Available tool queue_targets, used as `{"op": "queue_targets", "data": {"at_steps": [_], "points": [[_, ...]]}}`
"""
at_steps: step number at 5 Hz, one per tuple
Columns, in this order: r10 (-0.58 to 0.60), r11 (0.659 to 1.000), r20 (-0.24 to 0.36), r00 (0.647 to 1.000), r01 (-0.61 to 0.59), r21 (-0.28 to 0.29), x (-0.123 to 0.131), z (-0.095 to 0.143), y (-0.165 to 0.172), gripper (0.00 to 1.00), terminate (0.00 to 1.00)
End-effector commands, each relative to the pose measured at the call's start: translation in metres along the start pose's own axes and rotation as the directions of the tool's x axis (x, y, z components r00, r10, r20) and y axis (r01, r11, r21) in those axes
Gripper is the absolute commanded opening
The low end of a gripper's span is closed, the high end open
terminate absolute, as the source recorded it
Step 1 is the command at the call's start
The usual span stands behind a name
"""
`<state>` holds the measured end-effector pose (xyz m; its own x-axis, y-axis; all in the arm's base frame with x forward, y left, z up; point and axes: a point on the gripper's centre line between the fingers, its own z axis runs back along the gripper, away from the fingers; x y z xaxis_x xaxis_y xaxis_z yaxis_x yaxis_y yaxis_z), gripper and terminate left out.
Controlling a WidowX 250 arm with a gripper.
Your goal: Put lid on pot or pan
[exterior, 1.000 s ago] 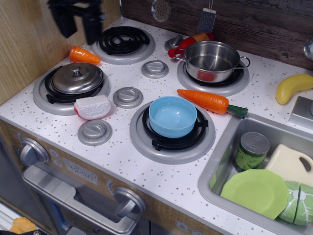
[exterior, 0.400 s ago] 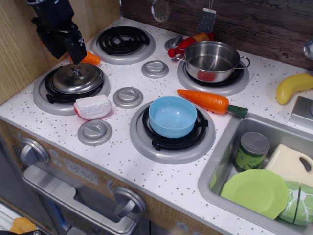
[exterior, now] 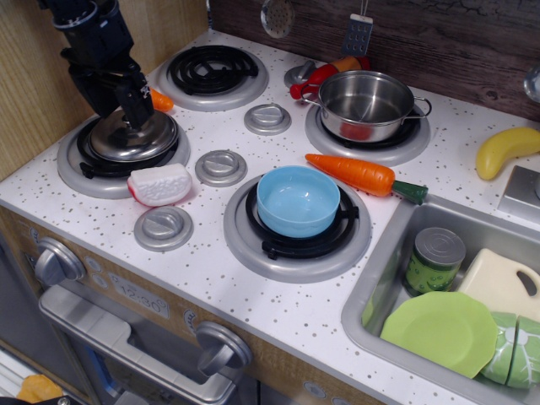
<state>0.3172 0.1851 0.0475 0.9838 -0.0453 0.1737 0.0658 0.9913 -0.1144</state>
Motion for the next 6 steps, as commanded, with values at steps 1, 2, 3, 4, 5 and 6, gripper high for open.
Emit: {"op": "queue_targets", "data": {"at_steps": [1,2,3,4,5,6], "points": [[-0.054,0.998,0.046,0.997,0.052,0.027,0.0120,0.0080,0.0059,1.00,0.00],[-0.054,0.997,0.058,0.997,0.051,0.050,0.0123,0.0049,0.0042,1.00,0.00],[-0.047,0.997,0.065,0.997,0.043,0.057,0.0134,0.0008,0.0045,1.00,0.00],[-0.027,0.999,0.043,0.999,0.025,0.030,0.0161,-0.0005,0.0062,0.00,0.00],[-0.017,0.999,0.044,0.999,0.015,0.037,0.0158,0.0000,0.0042,0.00,0.00],[-0.022,0.999,0.037,0.999,0.020,0.049,0.0165,0.0051,0.0021,0.00,0.00]]}}
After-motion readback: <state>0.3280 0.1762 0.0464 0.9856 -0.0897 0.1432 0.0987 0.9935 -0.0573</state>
